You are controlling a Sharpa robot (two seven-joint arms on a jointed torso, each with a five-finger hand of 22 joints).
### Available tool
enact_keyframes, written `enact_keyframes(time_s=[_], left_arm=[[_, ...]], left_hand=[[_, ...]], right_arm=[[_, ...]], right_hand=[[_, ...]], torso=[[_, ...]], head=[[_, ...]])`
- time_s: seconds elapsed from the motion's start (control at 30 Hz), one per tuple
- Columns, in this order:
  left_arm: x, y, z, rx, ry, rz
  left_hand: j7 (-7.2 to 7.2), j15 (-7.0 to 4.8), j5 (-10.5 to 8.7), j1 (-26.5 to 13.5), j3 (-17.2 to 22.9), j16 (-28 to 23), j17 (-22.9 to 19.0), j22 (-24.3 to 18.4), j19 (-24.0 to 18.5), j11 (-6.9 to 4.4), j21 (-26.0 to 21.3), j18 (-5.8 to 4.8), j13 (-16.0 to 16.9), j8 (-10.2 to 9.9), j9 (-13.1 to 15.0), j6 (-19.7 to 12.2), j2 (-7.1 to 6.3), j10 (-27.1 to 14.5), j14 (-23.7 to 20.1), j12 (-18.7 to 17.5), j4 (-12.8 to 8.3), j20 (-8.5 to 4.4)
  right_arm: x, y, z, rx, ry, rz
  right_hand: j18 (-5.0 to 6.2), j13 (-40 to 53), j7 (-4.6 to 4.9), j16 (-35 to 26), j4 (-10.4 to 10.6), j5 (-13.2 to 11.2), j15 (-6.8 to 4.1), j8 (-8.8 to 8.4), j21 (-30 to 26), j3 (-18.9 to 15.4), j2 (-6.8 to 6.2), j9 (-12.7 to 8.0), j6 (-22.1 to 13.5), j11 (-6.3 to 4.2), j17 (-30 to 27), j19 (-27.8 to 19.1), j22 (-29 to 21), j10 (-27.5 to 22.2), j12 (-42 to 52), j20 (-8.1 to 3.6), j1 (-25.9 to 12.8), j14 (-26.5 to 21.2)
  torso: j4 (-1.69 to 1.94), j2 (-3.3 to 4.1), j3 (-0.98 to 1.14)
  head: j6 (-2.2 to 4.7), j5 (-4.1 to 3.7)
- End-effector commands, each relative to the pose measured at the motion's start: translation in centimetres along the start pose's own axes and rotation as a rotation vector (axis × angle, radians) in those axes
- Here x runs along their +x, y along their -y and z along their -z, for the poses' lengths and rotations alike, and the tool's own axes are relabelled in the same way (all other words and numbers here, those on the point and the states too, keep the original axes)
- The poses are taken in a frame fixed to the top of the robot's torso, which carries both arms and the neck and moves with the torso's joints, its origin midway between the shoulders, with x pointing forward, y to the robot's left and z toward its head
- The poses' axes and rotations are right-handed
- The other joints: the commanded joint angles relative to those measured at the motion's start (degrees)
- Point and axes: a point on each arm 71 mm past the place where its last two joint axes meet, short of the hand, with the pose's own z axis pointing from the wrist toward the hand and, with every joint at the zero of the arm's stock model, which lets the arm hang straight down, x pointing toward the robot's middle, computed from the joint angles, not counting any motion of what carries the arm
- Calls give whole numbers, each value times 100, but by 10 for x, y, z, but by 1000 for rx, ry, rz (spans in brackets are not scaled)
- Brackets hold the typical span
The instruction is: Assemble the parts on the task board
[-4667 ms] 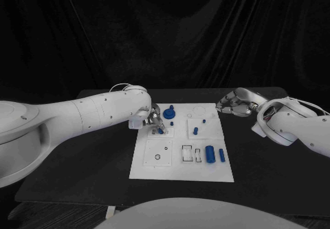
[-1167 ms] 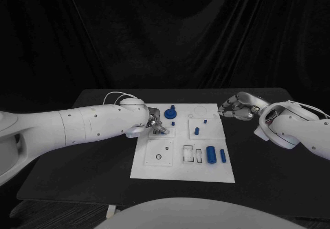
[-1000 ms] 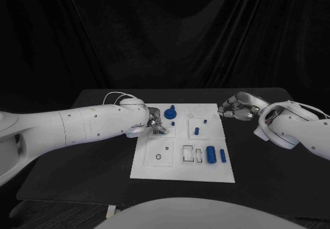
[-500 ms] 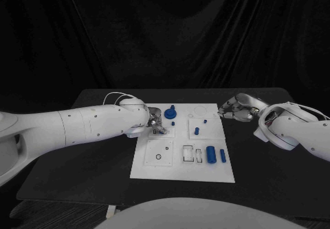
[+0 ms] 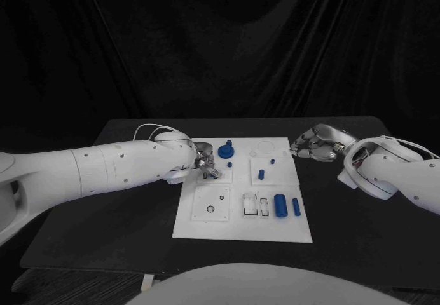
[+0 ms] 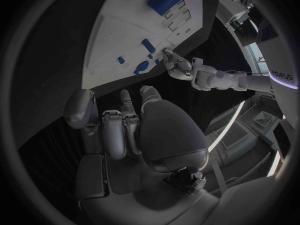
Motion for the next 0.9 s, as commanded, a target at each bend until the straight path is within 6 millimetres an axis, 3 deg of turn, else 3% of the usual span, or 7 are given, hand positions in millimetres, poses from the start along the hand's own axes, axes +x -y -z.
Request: enact_keyframes(time_s=[0.03,0.3,0.6,0.9], left_arm=[[-10,3,4,29,24,33],[-38,2,14,14,-90,65],[-47,-4,10,-61,-292,126],[-52,-2,3,-94,-338,118]], left_hand=[[-20,-43,7,39,45,15,1510,1347,307,-28,17,87,1510,15,14,48,0,596,606,-3,5,-53],[3,-36,-28,126,243,15,1510,1334,283,-14,-23,96,1510,-35,-8,-11,3,596,606,-3,-59,-54],[31,-15,-87,126,353,15,1510,1325,263,11,-54,103,1510,-86,-70,-20,14,596,606,-3,-56,-40],[35,-10,-125,48,396,15,1510,1330,271,16,-40,99,1510,-69,-86,44,46,596,606,-3,5,-32]], right_arm=[[1,2,1,14,-2,3],[1,2,1,16,-3,3],[1,1,0,15,-7,3],[1,1,-1,14,-5,4]], right_hand=[[98,1385,40,-19,3,25,15,-21,-32,49,-6,-6,-11,38,1083,-21,706,505,-22,1,68,476],[100,1383,40,-21,-4,25,16,-21,-44,71,-4,-8,-8,38,1081,-26,704,503,-23,2,90,475],[100,1383,40,-18,-7,25,16,-22,-45,82,-2,-9,-7,37,1084,-26,704,504,-23,2,101,475],[101,1383,39,-21,-17,26,15,-22,-55,106,0,-10,-3,36,1081,-30,702,503,-23,2,127,474]], torso=[[-1,0,-1],[2,-3,0],[-6,-3,0],[-2,-5,4]], head=[[1,-7],[1,-8],[1,-9],[1,-25]])
